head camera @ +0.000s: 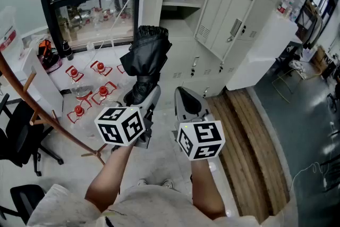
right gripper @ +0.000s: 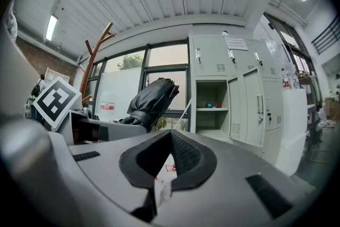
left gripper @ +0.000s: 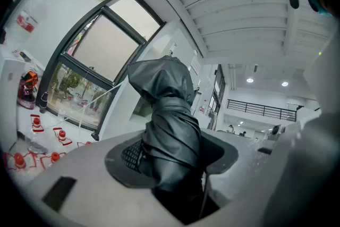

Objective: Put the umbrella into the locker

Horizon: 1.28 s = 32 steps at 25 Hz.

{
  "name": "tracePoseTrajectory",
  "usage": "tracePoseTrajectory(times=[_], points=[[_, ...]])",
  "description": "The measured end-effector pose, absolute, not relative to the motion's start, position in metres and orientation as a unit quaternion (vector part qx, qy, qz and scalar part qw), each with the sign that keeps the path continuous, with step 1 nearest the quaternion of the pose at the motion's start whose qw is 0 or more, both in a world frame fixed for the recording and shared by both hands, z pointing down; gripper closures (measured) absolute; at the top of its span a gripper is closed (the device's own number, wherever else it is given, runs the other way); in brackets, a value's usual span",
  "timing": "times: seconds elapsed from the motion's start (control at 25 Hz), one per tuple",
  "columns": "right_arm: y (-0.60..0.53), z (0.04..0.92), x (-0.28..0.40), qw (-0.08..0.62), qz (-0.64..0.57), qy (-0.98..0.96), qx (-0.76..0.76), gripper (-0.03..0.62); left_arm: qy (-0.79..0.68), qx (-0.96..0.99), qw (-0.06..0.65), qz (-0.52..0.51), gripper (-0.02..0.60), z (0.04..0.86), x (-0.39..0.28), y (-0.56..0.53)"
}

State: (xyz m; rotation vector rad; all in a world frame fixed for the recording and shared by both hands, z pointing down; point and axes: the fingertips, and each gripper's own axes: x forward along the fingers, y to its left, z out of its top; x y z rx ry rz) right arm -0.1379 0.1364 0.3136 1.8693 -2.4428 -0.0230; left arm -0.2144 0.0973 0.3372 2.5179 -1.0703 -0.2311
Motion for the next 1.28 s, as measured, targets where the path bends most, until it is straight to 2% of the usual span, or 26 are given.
tracePoseTrajectory(times=[0.28, 0.64, 1.28], points=[[0.135, 0.319, -0.148, 0.025, 0.001, -0.792, 0.611, 0.591, -0.381, 0.897, 0.205, -0.084, 0.342, 0.343, -0.228, 0.093], [0.124, 0.321, -0.134, 0.022, 0.004, -0.785, 0.619, 0.591, -0.368, 0.904, 0.204, -0.071, 0.342, 0.347, -0.21, 0.081], [0.034, 0.326, -0.046, 0.006, 0.009, -0.805, 0.593, 0.591, -0.399, 0.892, 0.203, -0.058, 0.342, 0.355, -0.126, -0.006]])
